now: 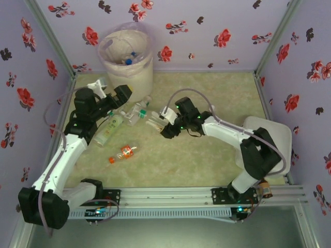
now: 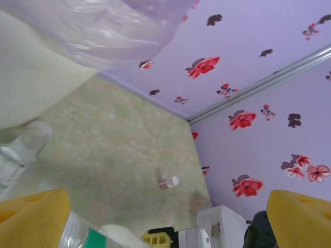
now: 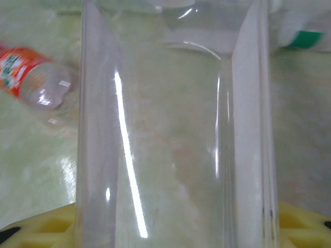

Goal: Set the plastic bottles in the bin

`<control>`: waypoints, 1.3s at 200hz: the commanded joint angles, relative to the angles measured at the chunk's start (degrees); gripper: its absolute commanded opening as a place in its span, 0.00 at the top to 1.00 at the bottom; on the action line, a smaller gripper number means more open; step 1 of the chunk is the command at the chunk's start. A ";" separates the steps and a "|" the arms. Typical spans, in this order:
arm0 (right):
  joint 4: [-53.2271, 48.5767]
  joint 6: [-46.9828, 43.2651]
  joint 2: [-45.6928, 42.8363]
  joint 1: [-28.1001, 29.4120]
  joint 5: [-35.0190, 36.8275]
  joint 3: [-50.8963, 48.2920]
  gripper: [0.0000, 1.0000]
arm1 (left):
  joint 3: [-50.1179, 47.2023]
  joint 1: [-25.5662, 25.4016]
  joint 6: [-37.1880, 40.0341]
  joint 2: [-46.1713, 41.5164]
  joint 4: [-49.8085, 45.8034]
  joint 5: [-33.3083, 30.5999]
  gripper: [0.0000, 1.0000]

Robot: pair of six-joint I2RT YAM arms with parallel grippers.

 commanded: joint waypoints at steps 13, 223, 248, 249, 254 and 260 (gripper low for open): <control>20.88 16.23 -6.57 0.23 14.68 -8.89 1.00 | -0.12 -4.99 -3.07 2.86 9.01 -7.17 0.02; 37.95 27.28 -8.03 5.20 9.27 -16.86 0.92 | 9.31 -14.29 -7.33 21.85 17.06 -4.13 0.62; 38.34 27.28 -7.99 5.07 8.87 -16.92 0.58 | 11.10 -14.20 -5.66 21.37 14.58 -4.12 0.70; 38.33 27.23 -8.01 5.05 8.89 -16.93 0.55 | 11.20 -14.19 -5.53 21.34 14.39 -4.14 0.70; 38.10 27.00 -8.19 5.12 8.96 -16.94 0.47 | 11.93 -14.10 -4.79 21.17 13.41 -4.22 0.71; 37.55 26.64 -8.66 5.02 9.31 -16.94 0.32 | 12.85 -13.95 -3.82 20.98 12.14 -4.22 0.73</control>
